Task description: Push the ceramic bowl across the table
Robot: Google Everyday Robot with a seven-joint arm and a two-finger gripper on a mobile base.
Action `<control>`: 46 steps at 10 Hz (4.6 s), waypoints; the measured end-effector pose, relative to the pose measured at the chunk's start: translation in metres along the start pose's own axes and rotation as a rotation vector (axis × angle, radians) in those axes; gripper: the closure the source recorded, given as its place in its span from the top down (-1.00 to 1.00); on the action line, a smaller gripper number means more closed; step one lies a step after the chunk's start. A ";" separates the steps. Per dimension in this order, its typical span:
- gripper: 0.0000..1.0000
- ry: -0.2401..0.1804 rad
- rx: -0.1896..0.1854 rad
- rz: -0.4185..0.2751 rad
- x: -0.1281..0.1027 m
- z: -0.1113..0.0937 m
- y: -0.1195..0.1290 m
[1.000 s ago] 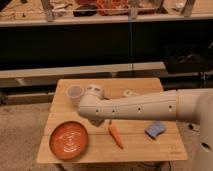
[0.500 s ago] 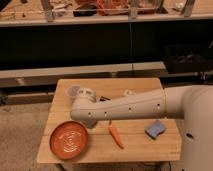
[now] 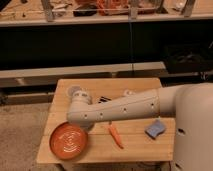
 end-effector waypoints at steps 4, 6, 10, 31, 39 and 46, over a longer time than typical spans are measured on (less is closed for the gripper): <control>-0.99 -0.015 -0.007 -0.023 -0.002 0.005 0.003; -0.99 -0.026 -0.004 -0.034 -0.015 0.007 -0.003; -0.99 -0.043 -0.005 -0.062 -0.021 0.011 -0.004; -0.99 -0.096 0.079 -0.179 -0.032 0.029 -0.035; -0.99 -0.111 0.102 -0.222 -0.031 0.031 -0.041; -0.99 -0.125 0.116 -0.268 -0.033 0.033 -0.045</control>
